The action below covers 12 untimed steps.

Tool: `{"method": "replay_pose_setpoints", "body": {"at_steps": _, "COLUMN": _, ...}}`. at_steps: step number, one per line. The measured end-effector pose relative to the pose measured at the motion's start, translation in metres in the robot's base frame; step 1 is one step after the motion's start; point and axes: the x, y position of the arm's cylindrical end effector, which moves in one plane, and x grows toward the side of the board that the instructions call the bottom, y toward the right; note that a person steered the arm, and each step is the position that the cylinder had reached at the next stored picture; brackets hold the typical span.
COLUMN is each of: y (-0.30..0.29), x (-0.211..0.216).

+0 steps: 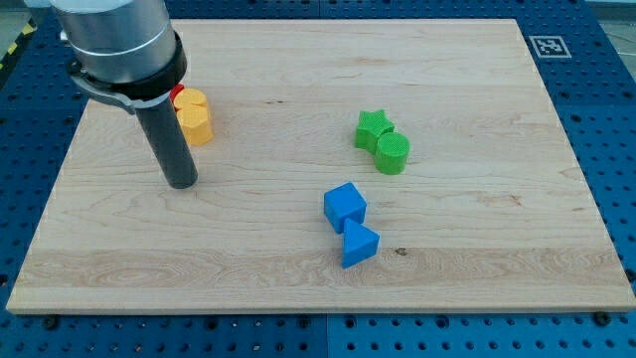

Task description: Place the blue triangle close to the green blocks

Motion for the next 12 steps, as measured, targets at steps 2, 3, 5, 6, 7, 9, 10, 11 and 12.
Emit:
{"method": "replay_pose_setpoints", "body": {"at_steps": 2, "y": 0.014, "x": 0.021}}
{"method": "replay_pose_setpoints", "body": {"at_steps": 3, "y": 0.031, "x": 0.029}}
{"method": "replay_pose_setpoints", "body": {"at_steps": 5, "y": 0.044, "x": 0.033}}
{"method": "replay_pose_setpoints", "body": {"at_steps": 6, "y": 0.056, "x": 0.033}}
{"method": "replay_pose_setpoints", "body": {"at_steps": 7, "y": 0.072, "x": 0.033}}
{"method": "replay_pose_setpoints", "body": {"at_steps": 9, "y": 0.072, "x": 0.031}}
{"method": "replay_pose_setpoints", "body": {"at_steps": 10, "y": 0.072, "x": 0.031}}
{"method": "replay_pose_setpoints", "body": {"at_steps": 11, "y": 0.072, "x": 0.031}}
{"method": "replay_pose_setpoints", "body": {"at_steps": 12, "y": 0.085, "x": 0.031}}
